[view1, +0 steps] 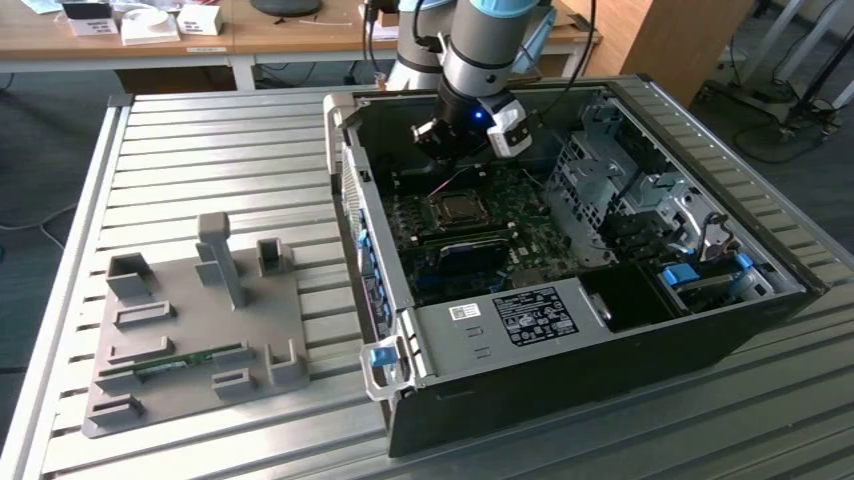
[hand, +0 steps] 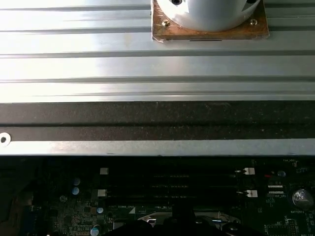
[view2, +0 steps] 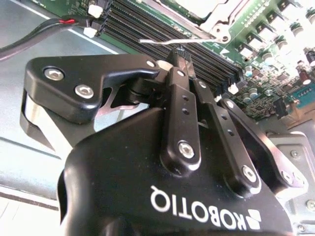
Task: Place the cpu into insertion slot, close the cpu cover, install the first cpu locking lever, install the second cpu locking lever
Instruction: 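Install the first cpu locking lever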
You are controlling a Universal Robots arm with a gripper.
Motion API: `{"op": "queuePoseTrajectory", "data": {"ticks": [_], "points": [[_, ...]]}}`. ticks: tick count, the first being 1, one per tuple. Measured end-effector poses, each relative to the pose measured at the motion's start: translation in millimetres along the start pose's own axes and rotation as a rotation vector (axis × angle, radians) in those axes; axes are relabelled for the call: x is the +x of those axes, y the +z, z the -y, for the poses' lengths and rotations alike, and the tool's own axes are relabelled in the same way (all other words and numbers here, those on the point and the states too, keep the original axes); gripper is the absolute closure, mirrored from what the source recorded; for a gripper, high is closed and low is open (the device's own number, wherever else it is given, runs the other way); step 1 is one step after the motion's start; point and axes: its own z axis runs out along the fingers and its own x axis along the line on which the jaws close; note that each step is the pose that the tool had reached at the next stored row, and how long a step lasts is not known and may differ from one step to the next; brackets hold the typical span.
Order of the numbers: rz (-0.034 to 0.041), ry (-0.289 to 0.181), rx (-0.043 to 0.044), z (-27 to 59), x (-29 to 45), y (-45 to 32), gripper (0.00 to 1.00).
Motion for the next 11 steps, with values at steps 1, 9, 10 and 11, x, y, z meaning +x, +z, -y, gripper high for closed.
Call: {"op": "queuePoseTrajectory", "data": {"ticks": [1, 9, 10, 11], "points": [[0.0002, 0.000, -0.0003, 0.0, -0.1, 0.3, 0.89], [0.0000, 0.000, -0.0001, 0.4, -1.1, 1.9, 0.89], [0.0001, 0.000, -0.0002, 0.4, -1.5, 2.1, 0.89], [0.0001, 0.000, -0.0002, 0.5, -1.7, 2.2, 0.89]]}}
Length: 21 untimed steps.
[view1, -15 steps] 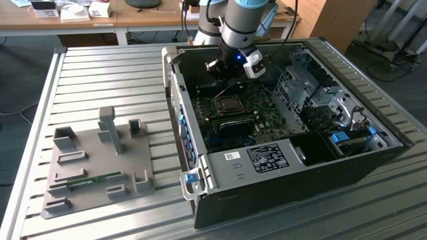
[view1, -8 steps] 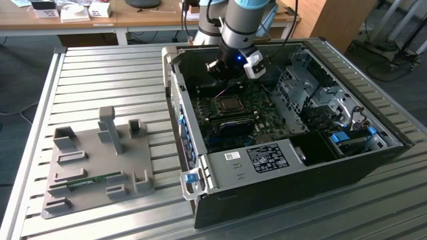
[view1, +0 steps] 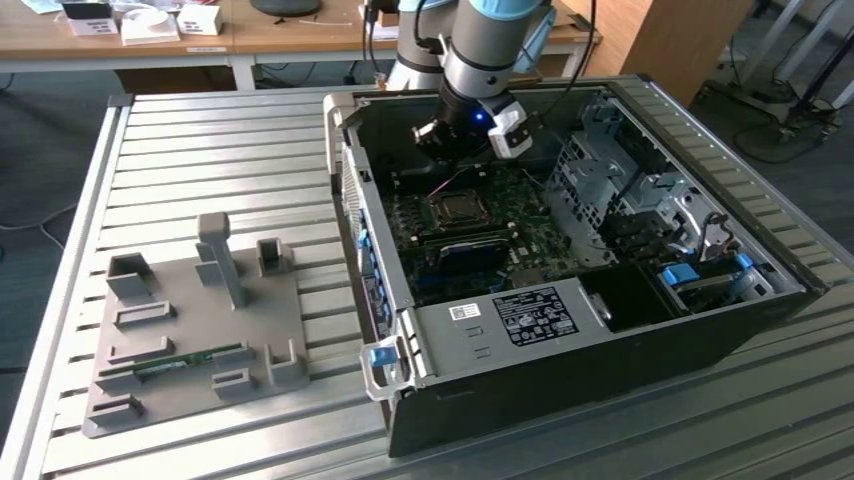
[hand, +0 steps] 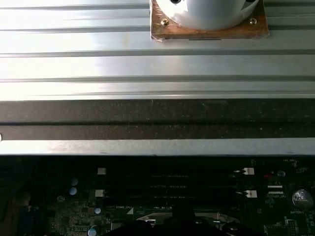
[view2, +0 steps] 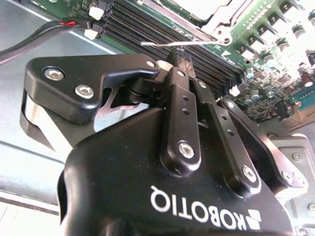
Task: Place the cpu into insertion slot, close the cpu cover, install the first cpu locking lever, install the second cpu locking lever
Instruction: 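Install the first cpu locking lever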
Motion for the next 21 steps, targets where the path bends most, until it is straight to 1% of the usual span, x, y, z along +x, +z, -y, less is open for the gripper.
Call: {"op": "queuePoseTrajectory", "data": {"ticks": [21], "points": [[0.0001, 0.000, -0.0002, 0.6, -1.5, 2.7, 0.89]]}}
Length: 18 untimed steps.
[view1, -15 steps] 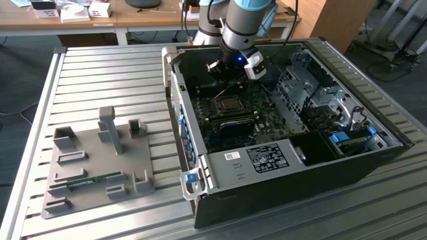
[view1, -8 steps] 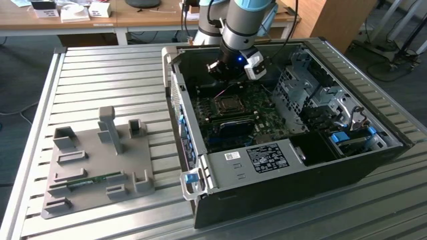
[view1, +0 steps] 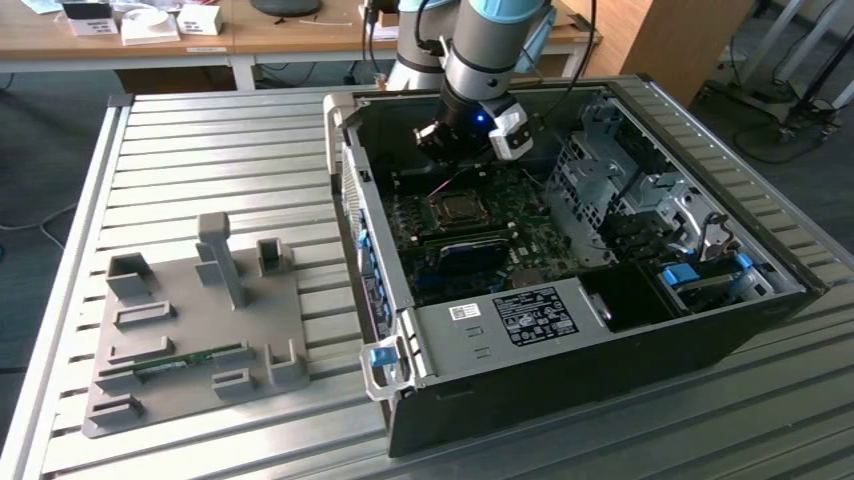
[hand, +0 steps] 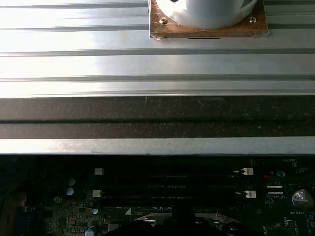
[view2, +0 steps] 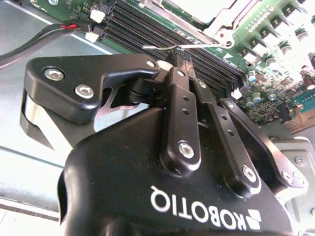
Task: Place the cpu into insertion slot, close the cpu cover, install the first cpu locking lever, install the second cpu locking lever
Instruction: 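Install the first cpu locking lever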
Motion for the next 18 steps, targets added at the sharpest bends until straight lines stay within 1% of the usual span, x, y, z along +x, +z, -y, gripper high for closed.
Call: {"op": "queuePoseTrajectory", "data": {"ticks": [18], "points": [[-0.0002, 0.000, 0.0002, -0.2, -1.2, 0.9, 0.89]]}}
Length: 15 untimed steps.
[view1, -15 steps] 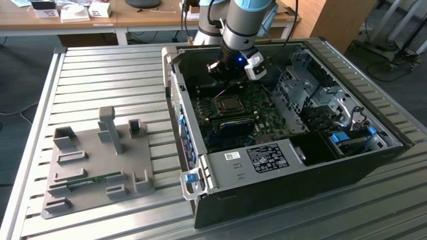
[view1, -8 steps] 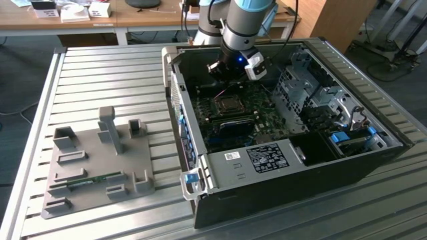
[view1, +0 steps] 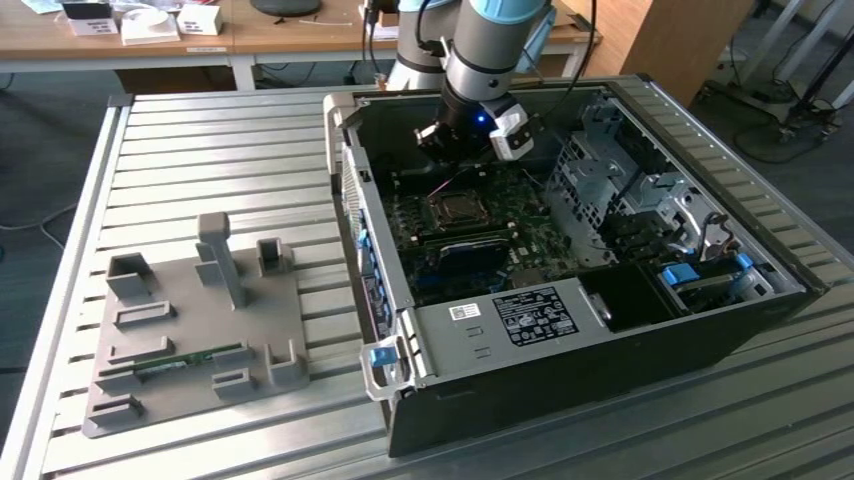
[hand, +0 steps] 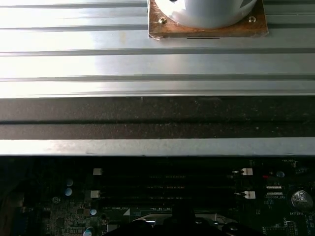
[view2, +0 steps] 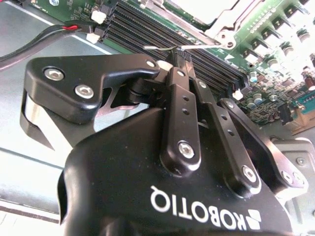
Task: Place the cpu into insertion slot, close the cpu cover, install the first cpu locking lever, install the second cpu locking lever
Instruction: 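Install the first cpu locking lever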
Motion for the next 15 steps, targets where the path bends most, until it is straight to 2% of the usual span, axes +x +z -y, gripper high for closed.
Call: {"op": "queuePoseTrajectory", "data": {"ticks": [15], "points": [[0.0000, 0.000, -0.0001, 0.5, -2.1, 1.9, 0.89]]}}
